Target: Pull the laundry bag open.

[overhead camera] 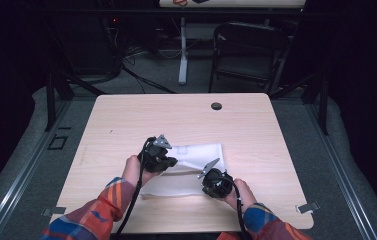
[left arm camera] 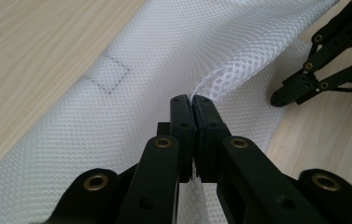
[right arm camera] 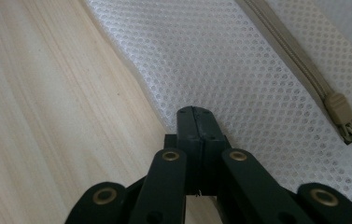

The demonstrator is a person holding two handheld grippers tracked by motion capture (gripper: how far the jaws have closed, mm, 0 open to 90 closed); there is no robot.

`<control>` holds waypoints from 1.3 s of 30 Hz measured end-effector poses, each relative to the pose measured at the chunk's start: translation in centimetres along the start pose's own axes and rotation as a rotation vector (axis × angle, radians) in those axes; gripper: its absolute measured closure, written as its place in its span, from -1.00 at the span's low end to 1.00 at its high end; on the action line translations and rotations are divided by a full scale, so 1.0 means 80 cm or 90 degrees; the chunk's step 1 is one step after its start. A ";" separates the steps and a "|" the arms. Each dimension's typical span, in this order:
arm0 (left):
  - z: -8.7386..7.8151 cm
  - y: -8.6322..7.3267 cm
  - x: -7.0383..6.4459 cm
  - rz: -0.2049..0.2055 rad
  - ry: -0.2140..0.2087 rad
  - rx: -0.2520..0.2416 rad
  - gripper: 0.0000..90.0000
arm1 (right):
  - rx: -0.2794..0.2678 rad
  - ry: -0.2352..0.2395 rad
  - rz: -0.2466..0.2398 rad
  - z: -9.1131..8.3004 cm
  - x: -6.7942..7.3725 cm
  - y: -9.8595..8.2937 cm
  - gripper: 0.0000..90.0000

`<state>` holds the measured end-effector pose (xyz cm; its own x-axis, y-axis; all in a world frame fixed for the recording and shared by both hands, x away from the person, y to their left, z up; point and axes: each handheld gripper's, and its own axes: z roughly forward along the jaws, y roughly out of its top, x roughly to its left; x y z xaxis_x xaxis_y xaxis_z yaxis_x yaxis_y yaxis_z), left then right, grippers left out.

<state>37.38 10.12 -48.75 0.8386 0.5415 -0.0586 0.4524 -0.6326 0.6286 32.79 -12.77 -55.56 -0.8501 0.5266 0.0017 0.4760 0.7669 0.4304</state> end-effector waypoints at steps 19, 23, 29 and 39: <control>-0.016 0.032 0.017 0.015 0.040 0.008 0.96 | 0.013 0.014 -0.005 -0.002 0.002 -0.001 1.00; -0.022 0.041 0.023 0.021 0.053 0.007 0.97 | 0.010 0.021 -0.003 -0.002 0.002 -0.002 1.00; -0.027 0.054 0.028 0.024 0.067 0.002 0.97 | 0.009 0.031 0.003 -0.002 0.003 -0.003 1.00; -0.029 0.068 0.035 0.027 0.084 -0.012 0.97 | 0.016 0.044 0.001 -0.004 0.003 -0.004 1.00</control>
<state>41.44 9.51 -43.70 0.8090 0.5837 0.0695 0.4109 -0.6460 0.6434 32.35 -13.02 -55.44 -0.8626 0.5016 0.0651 0.4818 0.7758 0.4074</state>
